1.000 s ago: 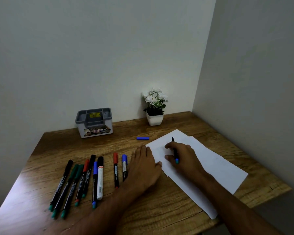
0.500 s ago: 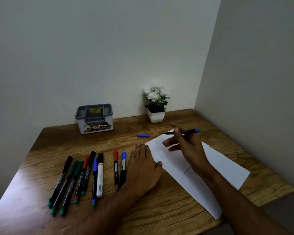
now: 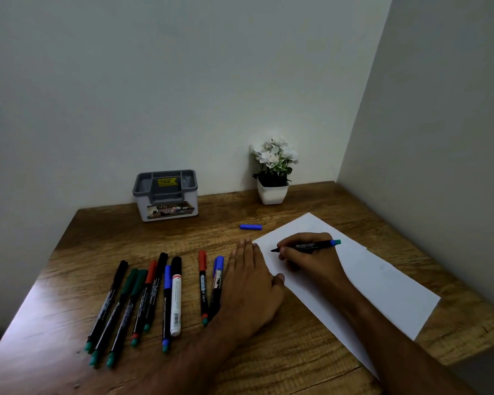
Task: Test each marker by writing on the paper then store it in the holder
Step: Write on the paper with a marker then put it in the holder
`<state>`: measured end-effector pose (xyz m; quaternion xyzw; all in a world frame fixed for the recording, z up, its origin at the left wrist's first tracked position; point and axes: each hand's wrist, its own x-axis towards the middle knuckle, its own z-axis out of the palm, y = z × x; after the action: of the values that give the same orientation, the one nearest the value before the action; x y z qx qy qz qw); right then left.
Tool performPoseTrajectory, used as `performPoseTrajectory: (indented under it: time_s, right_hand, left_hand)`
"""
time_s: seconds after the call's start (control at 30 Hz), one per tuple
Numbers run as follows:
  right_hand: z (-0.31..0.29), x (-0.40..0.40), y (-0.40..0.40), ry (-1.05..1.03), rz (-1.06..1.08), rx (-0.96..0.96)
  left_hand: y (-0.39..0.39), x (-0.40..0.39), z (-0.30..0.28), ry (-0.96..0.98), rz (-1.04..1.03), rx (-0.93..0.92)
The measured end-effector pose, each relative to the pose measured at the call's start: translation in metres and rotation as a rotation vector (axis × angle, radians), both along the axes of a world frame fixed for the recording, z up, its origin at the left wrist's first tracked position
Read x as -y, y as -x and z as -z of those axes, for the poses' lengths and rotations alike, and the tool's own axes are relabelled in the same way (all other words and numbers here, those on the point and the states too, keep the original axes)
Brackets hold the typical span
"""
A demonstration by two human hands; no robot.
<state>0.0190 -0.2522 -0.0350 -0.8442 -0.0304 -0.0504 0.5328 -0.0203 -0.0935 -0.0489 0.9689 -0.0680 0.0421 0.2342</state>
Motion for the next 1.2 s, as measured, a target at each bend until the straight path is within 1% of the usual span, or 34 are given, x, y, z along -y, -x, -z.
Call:
performPoseTrajectory:
  time_s: [0.17, 0.3, 0.5, 0.7, 0.9, 1.2]
  right_hand:
    - [0.004, -0.005, -0.005, 0.123, 0.043, -0.005]
    - [0.006, -0.009, -0.004, 0.14, 0.033, 0.01]
    - [0.009, -0.007, -0.005, 0.143, 0.04, 0.057]
    - [0.007, -0.007, -0.003, 0.163, -0.006, 0.031]
    - [0.01, -0.007, -0.003, 0.17, -0.003, 0.033]
    - [0.01, -0.008, -0.004, 0.216, 0.017, 0.048]
  left_hand:
    - [-0.002, -0.001, 0.002, 0.016, 0.0, 0.013]
    - [-0.004, -0.001, 0.004, 0.013, 0.0, 0.013]
    - [-0.004, -0.006, 0.006, -0.058, 0.004, 0.035]
    - [-0.007, -0.008, 0.012, -0.091, 0.015, 0.032]
    - [-0.007, -0.008, 0.014, -0.126, 0.019, 0.041]
    - [-0.005, -0.007, 0.012, -0.126, 0.016, 0.037]
